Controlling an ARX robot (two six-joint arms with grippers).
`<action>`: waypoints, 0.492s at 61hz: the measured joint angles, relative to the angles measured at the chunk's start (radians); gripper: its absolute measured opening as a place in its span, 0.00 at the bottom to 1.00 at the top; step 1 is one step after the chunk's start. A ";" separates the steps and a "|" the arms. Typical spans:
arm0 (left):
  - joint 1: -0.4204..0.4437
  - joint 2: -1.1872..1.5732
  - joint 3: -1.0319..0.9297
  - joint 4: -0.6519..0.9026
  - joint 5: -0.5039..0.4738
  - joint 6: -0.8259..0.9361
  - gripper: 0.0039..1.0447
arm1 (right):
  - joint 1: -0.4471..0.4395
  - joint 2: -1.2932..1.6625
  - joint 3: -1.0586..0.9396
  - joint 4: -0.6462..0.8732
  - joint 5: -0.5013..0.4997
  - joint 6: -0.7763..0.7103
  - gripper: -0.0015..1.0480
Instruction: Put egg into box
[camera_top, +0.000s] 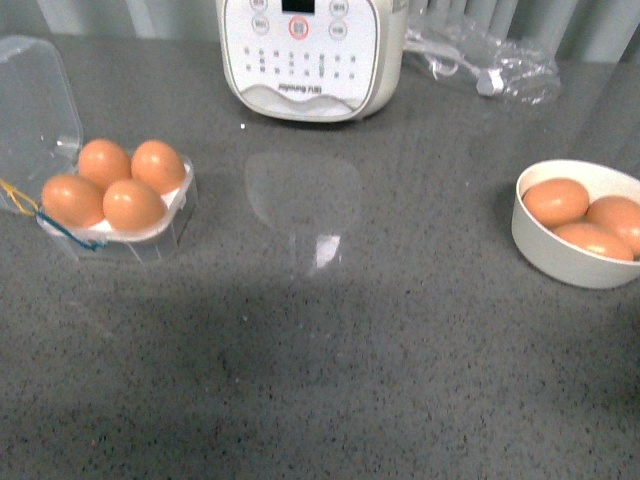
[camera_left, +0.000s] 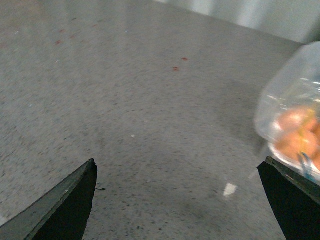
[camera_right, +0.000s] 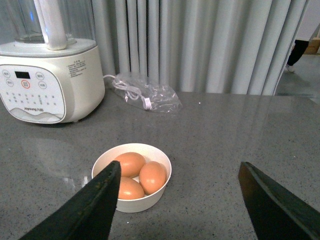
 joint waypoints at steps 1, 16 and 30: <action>0.009 0.023 0.005 0.012 0.001 -0.007 0.94 | 0.000 0.000 0.000 0.000 0.000 0.000 0.72; 0.174 0.622 0.194 0.369 0.071 -0.040 0.94 | 0.000 0.000 0.000 0.000 0.000 0.000 0.93; 0.202 0.985 0.367 0.491 0.097 -0.036 0.94 | 0.000 0.000 0.000 0.000 0.001 0.000 0.93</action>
